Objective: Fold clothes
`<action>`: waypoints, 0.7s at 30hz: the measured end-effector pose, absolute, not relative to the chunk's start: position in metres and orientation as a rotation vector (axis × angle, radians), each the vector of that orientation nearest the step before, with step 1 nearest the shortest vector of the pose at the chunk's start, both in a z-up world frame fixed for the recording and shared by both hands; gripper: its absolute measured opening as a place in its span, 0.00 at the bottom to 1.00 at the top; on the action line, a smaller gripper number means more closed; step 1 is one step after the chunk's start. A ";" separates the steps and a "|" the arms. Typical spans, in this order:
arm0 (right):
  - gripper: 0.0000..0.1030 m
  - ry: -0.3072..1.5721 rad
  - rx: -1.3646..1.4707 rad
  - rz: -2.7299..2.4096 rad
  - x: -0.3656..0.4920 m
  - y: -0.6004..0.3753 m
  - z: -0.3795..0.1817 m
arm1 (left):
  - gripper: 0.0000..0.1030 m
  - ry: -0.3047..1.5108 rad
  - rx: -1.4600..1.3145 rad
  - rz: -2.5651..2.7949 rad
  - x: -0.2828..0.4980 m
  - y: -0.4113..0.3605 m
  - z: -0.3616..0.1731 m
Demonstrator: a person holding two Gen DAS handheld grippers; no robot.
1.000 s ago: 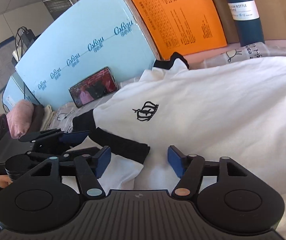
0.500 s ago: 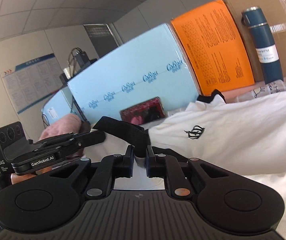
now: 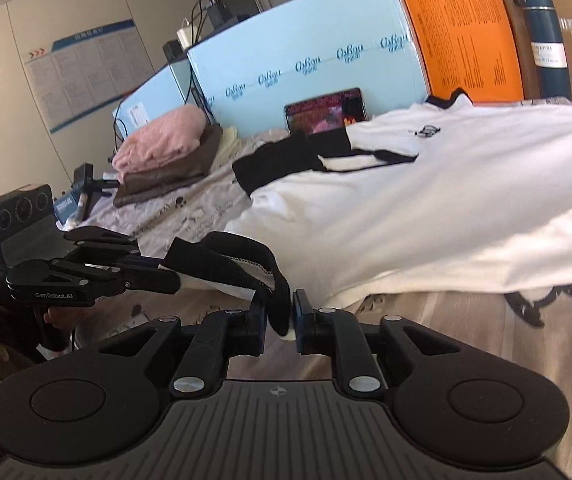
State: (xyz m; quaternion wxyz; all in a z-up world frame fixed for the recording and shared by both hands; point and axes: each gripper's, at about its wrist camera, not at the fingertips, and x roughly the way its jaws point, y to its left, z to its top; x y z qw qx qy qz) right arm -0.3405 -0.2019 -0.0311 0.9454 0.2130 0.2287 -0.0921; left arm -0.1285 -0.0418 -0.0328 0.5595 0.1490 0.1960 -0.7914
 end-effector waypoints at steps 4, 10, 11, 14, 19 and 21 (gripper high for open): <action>0.57 0.397 0.461 -0.180 -0.358 -0.203 -0.023 | 0.27 0.426 0.252 -1.982 -0.114 -0.037 -0.020; 0.67 0.267 0.552 -0.556 -0.379 -0.250 -0.003 | 0.87 0.382 0.147 -1.891 -0.093 -0.073 0.003; 0.67 0.264 0.566 -0.632 -0.378 -0.260 -0.002 | 0.87 0.378 0.146 -1.870 -0.089 -0.084 0.005; 0.67 0.280 0.596 -0.851 -0.368 -0.285 0.000 | 0.87 0.454 0.130 -1.809 -0.075 -0.124 0.005; 0.67 0.373 0.601 -1.108 -0.344 -0.311 -0.005 | 0.87 0.610 0.166 -1.666 -0.051 -0.179 -0.016; 0.66 0.394 0.603 -1.169 -0.339 -0.316 -0.011 | 0.86 0.653 0.158 -1.548 -0.037 -0.181 -0.026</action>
